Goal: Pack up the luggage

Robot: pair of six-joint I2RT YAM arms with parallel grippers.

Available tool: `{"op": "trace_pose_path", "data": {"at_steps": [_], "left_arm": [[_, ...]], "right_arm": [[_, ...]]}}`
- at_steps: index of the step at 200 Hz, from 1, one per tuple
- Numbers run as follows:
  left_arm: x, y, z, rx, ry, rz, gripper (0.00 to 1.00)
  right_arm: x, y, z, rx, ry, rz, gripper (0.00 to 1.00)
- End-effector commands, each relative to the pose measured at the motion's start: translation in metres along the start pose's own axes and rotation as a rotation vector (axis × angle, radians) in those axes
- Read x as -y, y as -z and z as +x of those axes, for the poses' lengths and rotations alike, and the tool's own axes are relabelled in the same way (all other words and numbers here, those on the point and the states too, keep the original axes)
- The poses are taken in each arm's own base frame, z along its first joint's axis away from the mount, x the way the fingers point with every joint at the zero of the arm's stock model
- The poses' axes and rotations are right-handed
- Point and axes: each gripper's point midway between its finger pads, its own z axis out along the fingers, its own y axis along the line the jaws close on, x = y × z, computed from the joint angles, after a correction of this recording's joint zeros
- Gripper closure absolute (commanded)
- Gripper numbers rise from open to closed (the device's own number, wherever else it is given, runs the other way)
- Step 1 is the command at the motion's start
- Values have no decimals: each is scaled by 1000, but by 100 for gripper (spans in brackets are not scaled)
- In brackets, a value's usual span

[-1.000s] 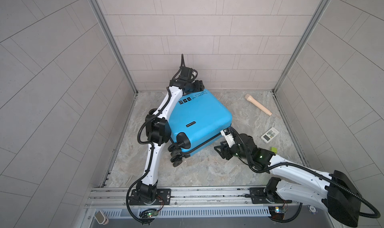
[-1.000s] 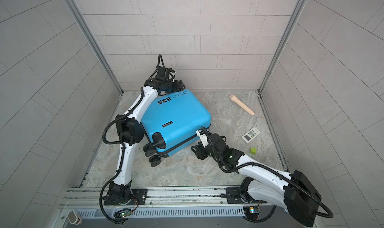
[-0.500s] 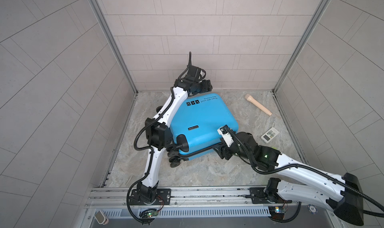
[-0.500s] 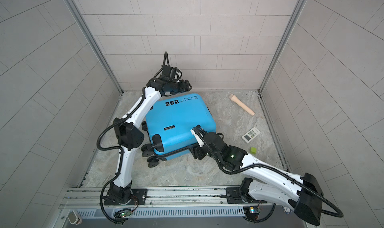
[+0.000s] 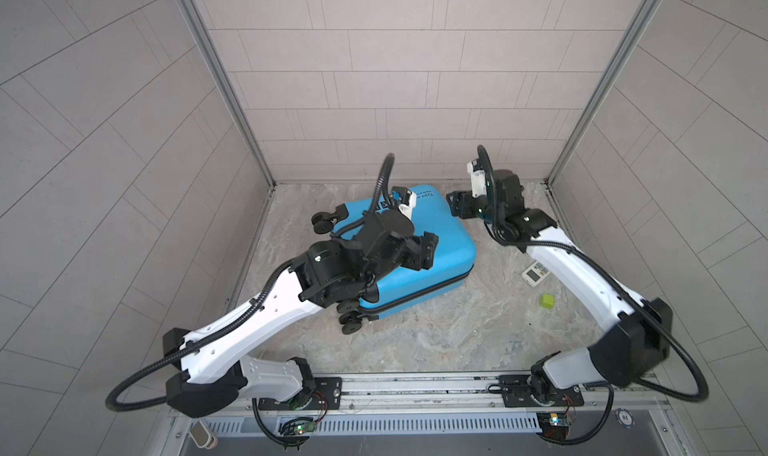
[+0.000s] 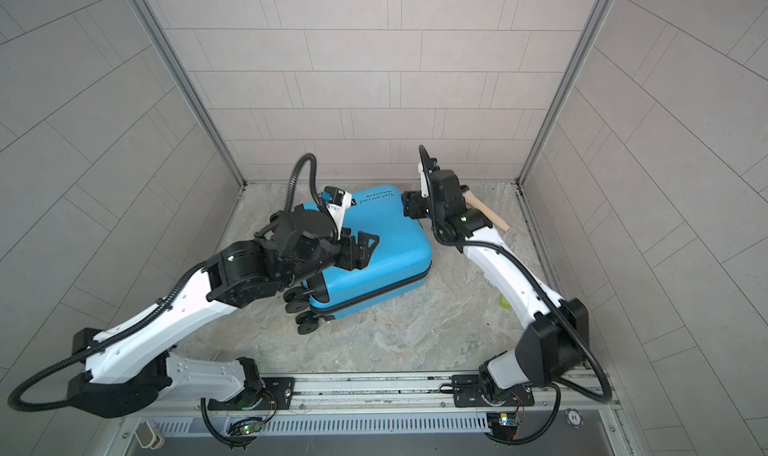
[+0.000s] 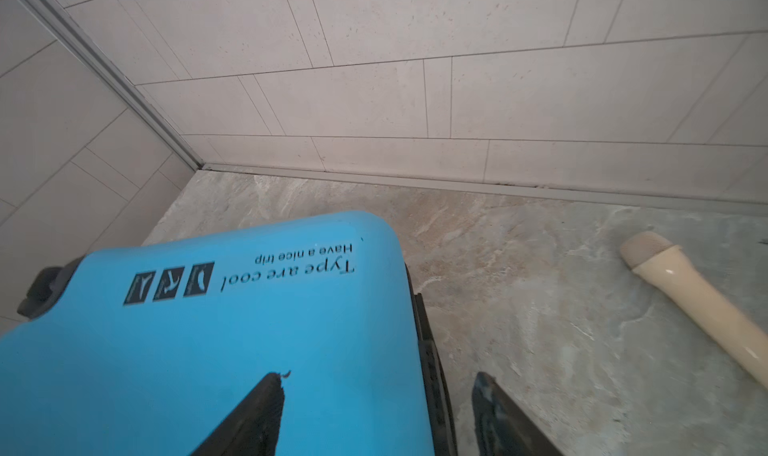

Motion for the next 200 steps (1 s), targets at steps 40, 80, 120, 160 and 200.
{"op": "trace_pose_path", "data": {"at_steps": [40,80,120,160,200], "left_arm": [[-31,-13,100,5,231,-156,22],[-69,-14,123,68,288,-223,22],[-103,-2,126,118,311,-278,22],[-131,-9,134,69,330,-330,22],[-166,-14,124,74,326,-413,22]], "right_arm": [[-15,-110,-38,-146,-253,-348,30],[-37,-158,-46,-195,-200,-549,33],[-38,-186,-39,-150,-144,-637,31],[-41,-191,4,-283,-140,-686,33],[-49,-173,34,-380,-78,-722,37]]}}
